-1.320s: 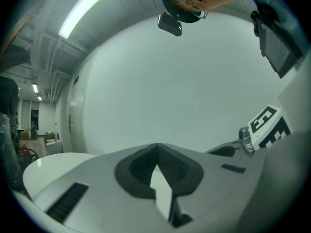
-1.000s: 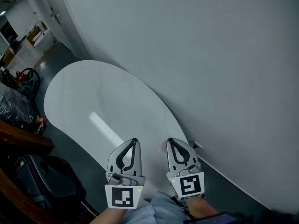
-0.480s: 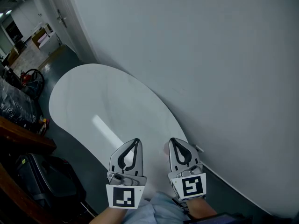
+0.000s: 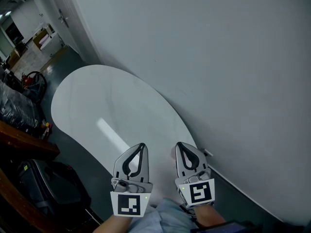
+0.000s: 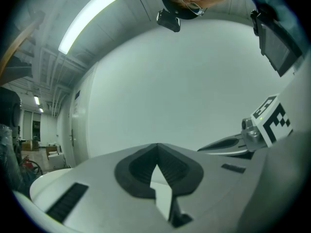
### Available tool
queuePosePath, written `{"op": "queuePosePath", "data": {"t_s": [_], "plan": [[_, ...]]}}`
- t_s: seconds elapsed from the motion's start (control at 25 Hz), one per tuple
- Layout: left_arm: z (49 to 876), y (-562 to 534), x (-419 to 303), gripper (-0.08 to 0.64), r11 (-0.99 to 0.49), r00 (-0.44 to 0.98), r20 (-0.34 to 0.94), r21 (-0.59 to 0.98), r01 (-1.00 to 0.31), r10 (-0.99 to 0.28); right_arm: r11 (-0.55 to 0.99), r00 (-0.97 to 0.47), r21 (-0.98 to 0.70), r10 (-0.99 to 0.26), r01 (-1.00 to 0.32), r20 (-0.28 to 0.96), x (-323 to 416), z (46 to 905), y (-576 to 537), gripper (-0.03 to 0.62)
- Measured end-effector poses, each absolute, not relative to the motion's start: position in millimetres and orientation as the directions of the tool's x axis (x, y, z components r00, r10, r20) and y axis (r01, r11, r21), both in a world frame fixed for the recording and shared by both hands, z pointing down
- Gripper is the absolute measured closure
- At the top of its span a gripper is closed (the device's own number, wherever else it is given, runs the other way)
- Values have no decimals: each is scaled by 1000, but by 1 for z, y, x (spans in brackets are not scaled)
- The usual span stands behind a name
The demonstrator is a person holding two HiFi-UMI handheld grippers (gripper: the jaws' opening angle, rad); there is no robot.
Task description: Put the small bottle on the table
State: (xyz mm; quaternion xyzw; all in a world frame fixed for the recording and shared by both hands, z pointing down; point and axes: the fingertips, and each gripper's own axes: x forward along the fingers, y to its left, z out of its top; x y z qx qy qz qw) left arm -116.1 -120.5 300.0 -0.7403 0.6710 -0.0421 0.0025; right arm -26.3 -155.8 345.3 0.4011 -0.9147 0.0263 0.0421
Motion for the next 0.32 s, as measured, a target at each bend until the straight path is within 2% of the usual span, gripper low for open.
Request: {"op": "queuePosePath", "data": {"t_s": [0.08, 0.32], "plan": [[300, -121, -117, 557, -100, 96, 60, -59, -993, -994, 675, -674, -18, -735, -738, 74, -28, 342, -157, 592], [302, -124, -117, 557, -103, 99, 66, -60, -993, -993, 675, -672, -17, -731, -738, 123, -26, 351, -159, 592]]}}
